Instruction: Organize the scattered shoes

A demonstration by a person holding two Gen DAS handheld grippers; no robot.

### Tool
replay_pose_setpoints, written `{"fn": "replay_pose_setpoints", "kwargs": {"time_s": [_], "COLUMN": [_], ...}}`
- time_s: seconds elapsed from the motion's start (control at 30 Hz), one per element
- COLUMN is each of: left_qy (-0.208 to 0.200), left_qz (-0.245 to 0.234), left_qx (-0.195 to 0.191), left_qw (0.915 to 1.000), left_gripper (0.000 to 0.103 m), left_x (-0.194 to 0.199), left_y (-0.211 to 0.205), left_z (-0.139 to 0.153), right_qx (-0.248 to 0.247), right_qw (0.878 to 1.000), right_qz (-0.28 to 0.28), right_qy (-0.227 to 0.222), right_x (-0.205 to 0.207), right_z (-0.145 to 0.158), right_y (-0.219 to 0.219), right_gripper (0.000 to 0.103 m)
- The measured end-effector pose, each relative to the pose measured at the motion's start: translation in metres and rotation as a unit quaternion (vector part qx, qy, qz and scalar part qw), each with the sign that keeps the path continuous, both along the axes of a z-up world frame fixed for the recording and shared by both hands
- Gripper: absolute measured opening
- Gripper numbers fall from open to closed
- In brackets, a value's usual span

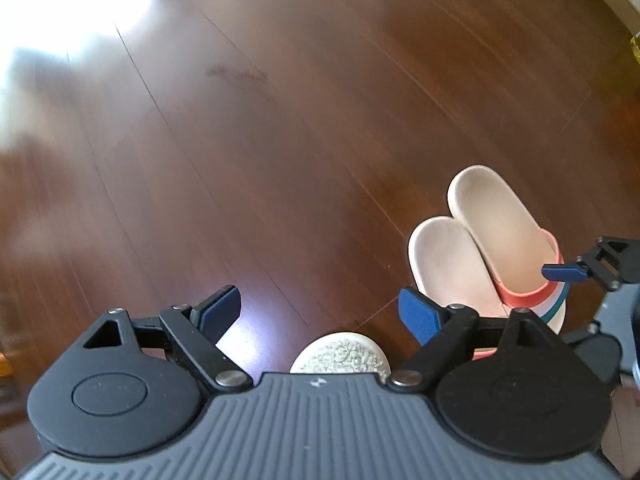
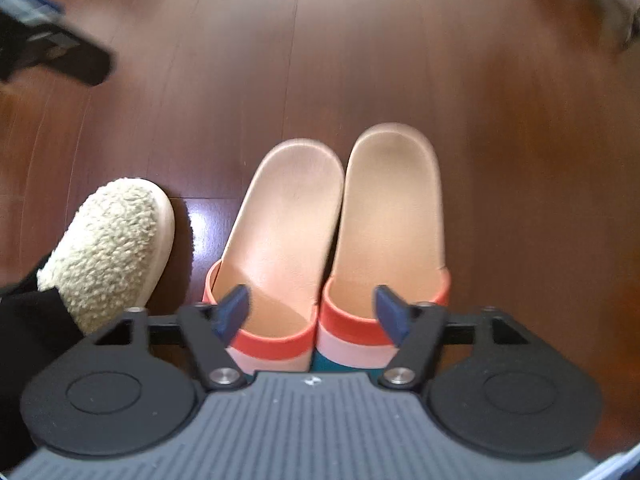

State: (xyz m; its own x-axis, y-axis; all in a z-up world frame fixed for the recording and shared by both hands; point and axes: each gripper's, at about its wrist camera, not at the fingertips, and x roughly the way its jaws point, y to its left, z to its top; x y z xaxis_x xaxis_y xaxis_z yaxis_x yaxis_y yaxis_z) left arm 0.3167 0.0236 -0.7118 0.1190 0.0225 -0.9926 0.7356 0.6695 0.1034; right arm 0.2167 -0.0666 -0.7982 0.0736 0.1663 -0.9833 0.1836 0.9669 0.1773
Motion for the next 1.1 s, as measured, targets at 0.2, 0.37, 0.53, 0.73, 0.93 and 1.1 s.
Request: {"fn": "replay_pose_setpoints", "kwargs": {"time_s": [0.2, 0.37, 0.53, 0.73, 0.93, 1.1], "left_qy": [0.015, 0.021, 0.019, 0.022, 0.016, -0.003], "left_qz": [-0.002, -0.004, -0.001, -0.001, -0.025, -0.069], "left_qx": [-0.015, -0.024, -0.017, 0.005, 0.009, -0.023], "left_qw": [0.9998, 0.9995, 0.9997, 0.9997, 0.9995, 0.9973], "left_gripper": [0.088, 0.088, 0.088, 0.088, 0.088, 0.088], "left_x": [-0.013, -0.019, -0.019, -0.018, -0.019, -0.023], "left_y": [-0.009, -0.017, -0.016, -0.014, -0.046, -0.107], "left_z": [-0.004, -0.005, -0.011, -0.017, -0.010, -0.007], "right_qx": [0.029, 0.021, -0.016, -0.037, -0.044, -0.071], "right_qw": [0.998, 0.996, 0.983, 0.982, 0.983, 0.981], "right_qz": [-0.044, -0.067, -0.086, -0.039, -0.114, -0.155], "right_qy": [0.030, 0.046, 0.160, 0.181, 0.140, 0.091], "right_x": [-0.013, -0.006, 0.018, 0.021, 0.016, 0.025], "right_z": [-0.009, -0.016, -0.048, -0.053, -0.035, -0.019], "right_y": [-0.007, -0.012, -0.010, 0.011, -0.078, -0.160], "right_gripper": [0.072, 0.052, 0.040, 0.014, 0.003, 0.003]}}
